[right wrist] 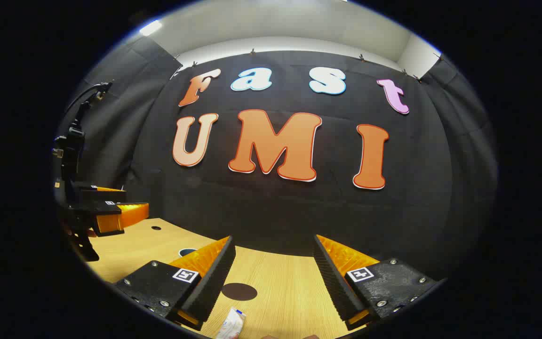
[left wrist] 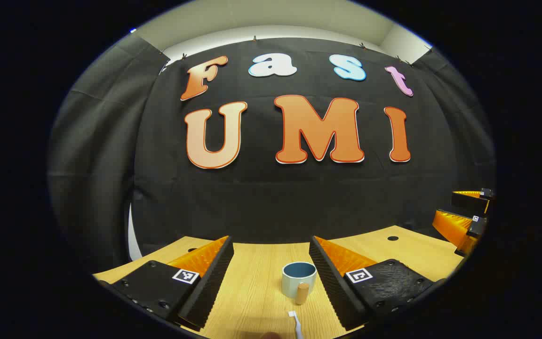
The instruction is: Put the toothbrush and toothpaste on the desktop into the cup, then pick up the cup and place it on the coaster on the desktop.
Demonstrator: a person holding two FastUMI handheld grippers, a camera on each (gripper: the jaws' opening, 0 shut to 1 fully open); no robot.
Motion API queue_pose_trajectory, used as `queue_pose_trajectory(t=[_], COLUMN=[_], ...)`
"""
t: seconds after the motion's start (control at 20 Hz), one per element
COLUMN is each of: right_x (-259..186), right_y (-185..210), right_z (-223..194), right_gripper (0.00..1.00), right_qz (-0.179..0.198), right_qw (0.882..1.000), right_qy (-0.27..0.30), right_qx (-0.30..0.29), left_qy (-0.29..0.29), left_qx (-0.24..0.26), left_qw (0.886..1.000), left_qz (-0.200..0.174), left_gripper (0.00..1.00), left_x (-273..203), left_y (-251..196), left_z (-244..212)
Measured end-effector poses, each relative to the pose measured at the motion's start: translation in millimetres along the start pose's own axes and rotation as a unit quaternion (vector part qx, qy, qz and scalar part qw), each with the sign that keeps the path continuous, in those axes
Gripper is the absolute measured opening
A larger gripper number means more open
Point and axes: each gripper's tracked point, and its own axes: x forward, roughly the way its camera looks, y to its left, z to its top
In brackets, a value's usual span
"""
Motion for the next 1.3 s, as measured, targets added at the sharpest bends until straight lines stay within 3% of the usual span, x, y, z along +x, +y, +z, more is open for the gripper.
queue_pose_trajectory(t=[0.45, 0.75, 1.1, 1.3], right_x=[5, 11, 15, 12], right_y=[2, 8, 7, 12], right_z=[-9, -24, -42, -78], right_gripper=[0.99, 0.99, 0.99, 0.99], right_qz=[0.009, 0.037, 0.037, 0.050], right_qw=[1.000, 0.997, 0.996, 0.989], right_qy=[0.017, 0.043, 0.071, 0.138], right_qx=[0.024, 0.049, 0.031, 0.031], left_qy=[-0.017, -0.042, -0.017, 0.029], left_qx=[-0.007, -0.013, -0.017, -0.013], left_qw=[1.000, 0.999, 0.999, 0.999], left_qz=[-0.006, -0.007, -0.022, -0.040], left_gripper=[0.97, 0.97, 0.97, 0.99], left_x=[3, 3, 15, 18], left_y=[-5, -8, -20, -31], left_z=[6, 18, 0, -22])
